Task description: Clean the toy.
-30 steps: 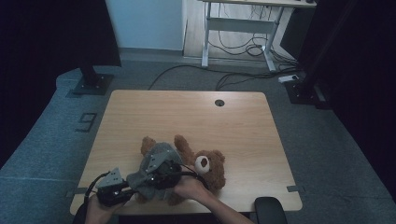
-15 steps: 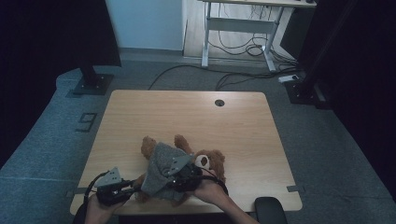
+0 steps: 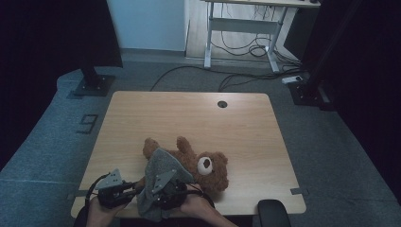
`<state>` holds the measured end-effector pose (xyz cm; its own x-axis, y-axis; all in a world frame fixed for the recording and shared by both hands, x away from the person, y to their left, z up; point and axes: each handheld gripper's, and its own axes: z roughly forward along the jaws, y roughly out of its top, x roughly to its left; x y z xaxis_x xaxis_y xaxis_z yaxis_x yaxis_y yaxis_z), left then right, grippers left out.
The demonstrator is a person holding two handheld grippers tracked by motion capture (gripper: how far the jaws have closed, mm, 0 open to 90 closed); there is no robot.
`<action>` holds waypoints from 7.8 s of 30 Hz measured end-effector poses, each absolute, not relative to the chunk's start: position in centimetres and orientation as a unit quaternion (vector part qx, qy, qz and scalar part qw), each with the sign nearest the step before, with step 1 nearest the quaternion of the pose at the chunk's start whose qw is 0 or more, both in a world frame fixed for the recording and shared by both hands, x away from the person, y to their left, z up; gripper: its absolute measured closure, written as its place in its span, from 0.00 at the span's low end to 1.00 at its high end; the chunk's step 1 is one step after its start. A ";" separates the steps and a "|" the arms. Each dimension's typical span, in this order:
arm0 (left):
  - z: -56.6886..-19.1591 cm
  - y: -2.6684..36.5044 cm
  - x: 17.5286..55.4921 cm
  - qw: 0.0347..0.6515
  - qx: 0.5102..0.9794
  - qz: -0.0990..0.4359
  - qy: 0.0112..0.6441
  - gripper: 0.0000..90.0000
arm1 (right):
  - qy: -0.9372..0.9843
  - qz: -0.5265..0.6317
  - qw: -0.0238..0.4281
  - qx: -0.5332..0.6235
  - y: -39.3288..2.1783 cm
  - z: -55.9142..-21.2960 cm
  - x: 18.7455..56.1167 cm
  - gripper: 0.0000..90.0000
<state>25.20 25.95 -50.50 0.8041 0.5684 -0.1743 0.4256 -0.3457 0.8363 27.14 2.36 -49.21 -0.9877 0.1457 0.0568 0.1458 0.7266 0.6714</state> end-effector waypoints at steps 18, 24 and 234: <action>-50.8 25.9 25.3 0.475 0.824 0.079 0.300 0.84 | -0.917 -0.372 -0.032 -0.143 -5.0 -47.7 28.3 0.77; -50.8 25.9 25.3 0.473 0.825 0.080 0.298 0.84 | -0.908 -0.383 -0.058 -0.160 -7.0 -46.0 29.0 0.77; -44.2 22.6 28.2 0.362 0.844 0.289 0.269 0.77 | -0.852 -0.478 -0.092 -0.192 -8.8 -40.9 32.8 0.81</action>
<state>28.23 22.62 -44.15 0.6887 0.6633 0.2928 0.2449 -0.5928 0.7672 32.83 -8.82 -40.87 -0.9093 0.4153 0.0258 0.2384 0.4693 0.8503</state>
